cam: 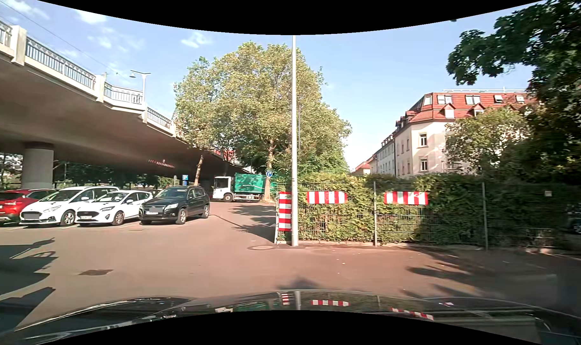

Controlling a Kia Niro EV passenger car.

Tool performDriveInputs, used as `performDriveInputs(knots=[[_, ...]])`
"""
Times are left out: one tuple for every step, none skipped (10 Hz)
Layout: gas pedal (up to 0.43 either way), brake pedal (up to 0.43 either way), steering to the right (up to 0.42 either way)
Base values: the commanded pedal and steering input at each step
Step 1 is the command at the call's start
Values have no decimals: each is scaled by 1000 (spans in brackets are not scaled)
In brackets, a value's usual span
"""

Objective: Follow the waypoints while adhering to traffic rules and regulations

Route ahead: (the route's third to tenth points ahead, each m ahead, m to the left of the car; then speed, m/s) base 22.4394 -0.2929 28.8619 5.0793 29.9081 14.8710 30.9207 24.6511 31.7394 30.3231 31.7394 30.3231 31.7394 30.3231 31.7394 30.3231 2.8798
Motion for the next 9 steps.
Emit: performDriveInputs(knots=[[39, 0, -449], [39, 0, -431], [39, 0, -411], [28, 0, -392], [20, 0, -375], [20, 0, -361], [8, 0, -345], [8, 0, -327], [0, 0, -310]])
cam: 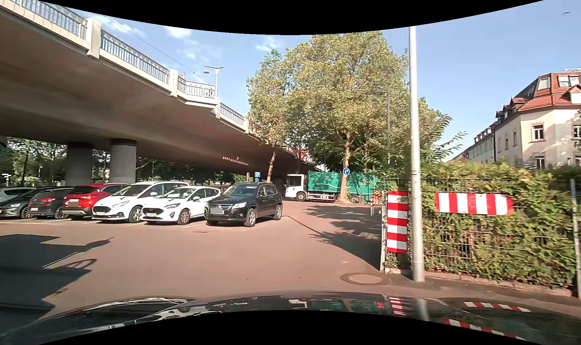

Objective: Follow the waypoints while adhering to traffic rules and regulations

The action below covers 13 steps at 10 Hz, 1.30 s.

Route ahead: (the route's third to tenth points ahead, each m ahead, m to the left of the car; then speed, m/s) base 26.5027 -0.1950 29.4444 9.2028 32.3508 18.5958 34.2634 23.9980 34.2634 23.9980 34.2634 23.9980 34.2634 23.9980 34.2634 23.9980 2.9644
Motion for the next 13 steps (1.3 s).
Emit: performDriveInputs(knots=[[0, 0, -287], [0, 0, -259], [0, 0, -236], [0, 0, -200], [0, 0, -165], [0, 0, -129], [0, 0, -86], [0, 0, -38], [0, 0, 2], [0, 0, 33], [0, 0, 58], [0, 0, 94], [0, 0, 124]])
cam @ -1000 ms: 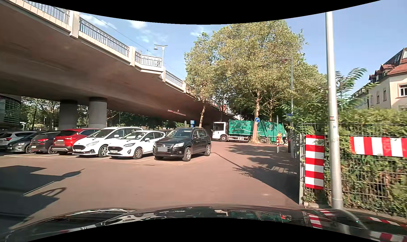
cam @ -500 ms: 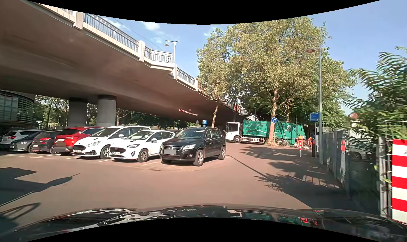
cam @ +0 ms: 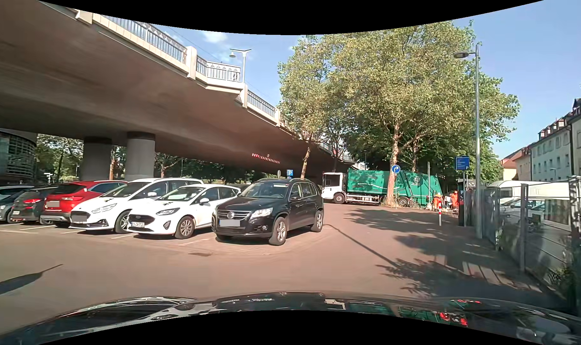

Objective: Follow the waypoints while adhering to traffic rules and regulations

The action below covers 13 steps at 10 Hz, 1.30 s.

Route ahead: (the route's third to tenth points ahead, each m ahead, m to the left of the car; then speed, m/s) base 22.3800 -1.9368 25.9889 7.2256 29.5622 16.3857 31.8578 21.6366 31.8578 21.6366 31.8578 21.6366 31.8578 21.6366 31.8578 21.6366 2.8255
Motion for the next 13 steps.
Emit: performDriveInputs(knots=[[0, 0, 147], [0, 0, 167], [0, 0, 184], [0, 0, 198], [0, 0, 210], [0, 0, 223], [0, 0, 242], [0, 0, 262], [8, 0, 277], [8, 0, 289], [8, 0, 296], [8, 0, 299], [20, 0, 303]])
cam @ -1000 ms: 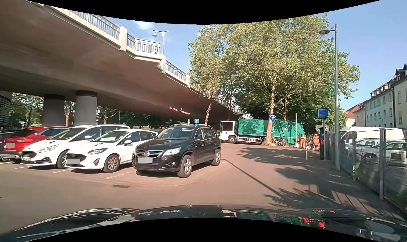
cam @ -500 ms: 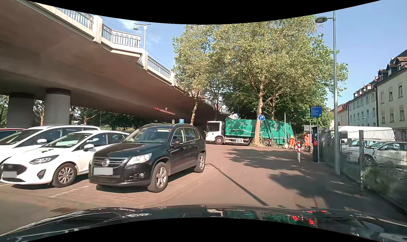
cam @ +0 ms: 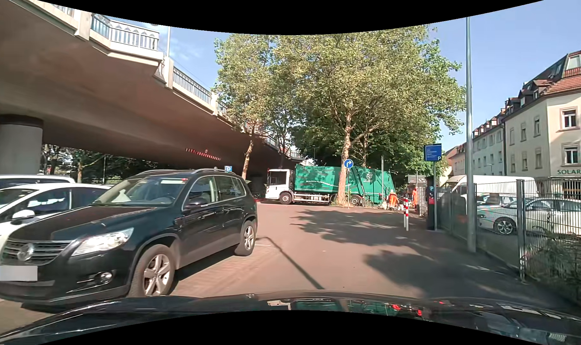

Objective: Follow the waypoints while adhering to traffic rules and regulations

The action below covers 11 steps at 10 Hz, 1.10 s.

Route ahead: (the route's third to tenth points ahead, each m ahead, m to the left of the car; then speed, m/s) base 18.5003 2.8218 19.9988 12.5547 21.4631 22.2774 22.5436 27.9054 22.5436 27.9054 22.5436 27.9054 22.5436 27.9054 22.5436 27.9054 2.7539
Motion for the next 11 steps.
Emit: performDriveInputs(knots=[[28, 0, 308], [39, 0, 310], [39, 0, 309], [39, 0, 308], [39, 0, 301], [39, 0, 286], [39, 0, 264], [39, 0, 235], [39, 0, 200], [39, 0, 170], [39, 0, 144]])
